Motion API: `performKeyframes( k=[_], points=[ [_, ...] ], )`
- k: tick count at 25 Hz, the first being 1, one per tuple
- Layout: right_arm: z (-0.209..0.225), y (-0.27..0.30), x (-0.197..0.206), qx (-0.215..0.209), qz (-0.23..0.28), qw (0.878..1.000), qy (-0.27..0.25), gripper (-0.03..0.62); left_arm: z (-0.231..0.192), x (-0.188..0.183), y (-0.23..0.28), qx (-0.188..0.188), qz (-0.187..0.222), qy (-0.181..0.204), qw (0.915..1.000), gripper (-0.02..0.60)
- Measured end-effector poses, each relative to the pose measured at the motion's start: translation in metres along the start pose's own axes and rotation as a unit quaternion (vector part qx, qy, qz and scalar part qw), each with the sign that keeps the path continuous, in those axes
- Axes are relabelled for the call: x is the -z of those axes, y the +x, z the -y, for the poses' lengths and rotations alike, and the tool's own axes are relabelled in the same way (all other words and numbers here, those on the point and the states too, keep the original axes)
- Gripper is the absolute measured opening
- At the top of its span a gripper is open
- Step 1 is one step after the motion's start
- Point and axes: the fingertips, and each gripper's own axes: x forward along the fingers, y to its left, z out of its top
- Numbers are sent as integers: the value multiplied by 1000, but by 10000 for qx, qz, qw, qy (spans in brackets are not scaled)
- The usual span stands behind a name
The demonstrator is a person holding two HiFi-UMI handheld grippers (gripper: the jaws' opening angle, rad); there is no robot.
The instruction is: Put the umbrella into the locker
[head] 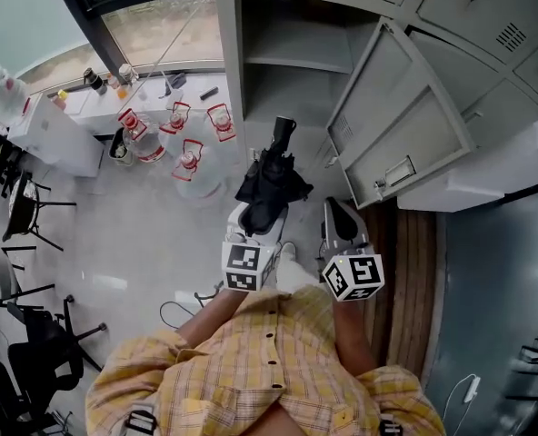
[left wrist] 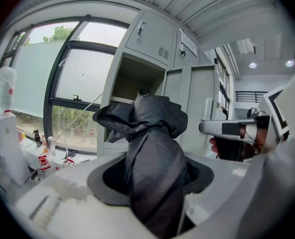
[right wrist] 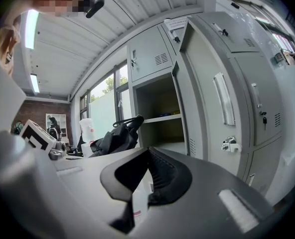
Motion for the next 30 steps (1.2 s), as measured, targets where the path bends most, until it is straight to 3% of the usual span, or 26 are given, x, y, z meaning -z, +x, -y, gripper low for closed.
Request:
performKeyframes(
  k=[12, 30],
  points=[
    [30, 72, -10, -491, -65, 9988, -21, 0, -37, 6, 73, -416, -452, -195, 9979, 250],
    [38, 103, 0, -622, -264, 9976, -174, 0, -90, 0, 170, -660, -863, -615, 9922, 252]
  ],
)
